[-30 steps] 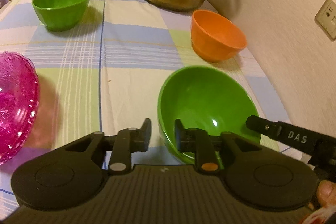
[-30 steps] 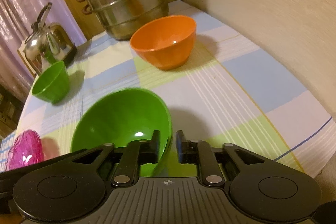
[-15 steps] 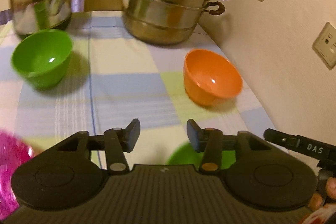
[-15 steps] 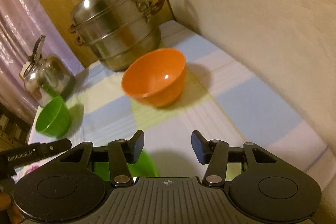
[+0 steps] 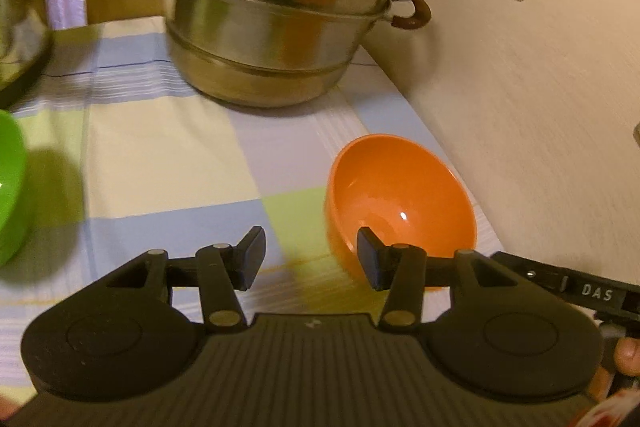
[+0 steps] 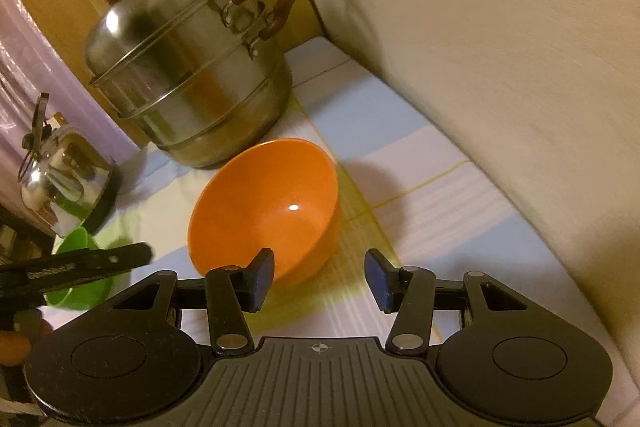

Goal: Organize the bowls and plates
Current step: 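Move both grippers to the orange bowl and close them on its rim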

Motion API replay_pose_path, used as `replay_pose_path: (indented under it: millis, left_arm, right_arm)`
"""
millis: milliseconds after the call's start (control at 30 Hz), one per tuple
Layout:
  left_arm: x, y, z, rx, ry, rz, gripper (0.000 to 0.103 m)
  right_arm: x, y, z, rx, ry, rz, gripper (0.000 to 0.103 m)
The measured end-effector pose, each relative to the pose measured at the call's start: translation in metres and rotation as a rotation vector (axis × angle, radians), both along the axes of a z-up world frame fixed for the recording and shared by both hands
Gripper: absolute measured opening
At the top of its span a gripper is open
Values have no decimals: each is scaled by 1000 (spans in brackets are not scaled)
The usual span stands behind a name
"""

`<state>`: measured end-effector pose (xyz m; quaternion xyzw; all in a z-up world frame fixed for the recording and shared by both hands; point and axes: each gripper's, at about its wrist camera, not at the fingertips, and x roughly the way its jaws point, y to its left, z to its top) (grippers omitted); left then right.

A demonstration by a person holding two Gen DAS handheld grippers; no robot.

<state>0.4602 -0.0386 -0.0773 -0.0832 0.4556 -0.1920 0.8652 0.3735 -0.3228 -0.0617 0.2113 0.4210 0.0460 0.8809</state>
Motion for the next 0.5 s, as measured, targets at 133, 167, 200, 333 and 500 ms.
replay_pose_path:
  millis: [133,167,200,333,500]
  left_arm:
    - [23,-11,-16,-4,17,-2,44]
    - [27,-13,-19,-1,19,-2,44]
    - [31,-15,-23,-3,25,-1,42]
    - [42,-19,-34,-16,37,-1,38]
    - [50,-23,-39,-15,37,-10,23]
  right_arm:
    - [24,1,-14,5,25,-3,50]
    - [29,1,-17,3,30,-3,50]
    - [34,1,-20,2,33,-1,50]
    - [47,2,-30,-15,40,8,50]
    - [56,4,-37,-29,49,20,48]
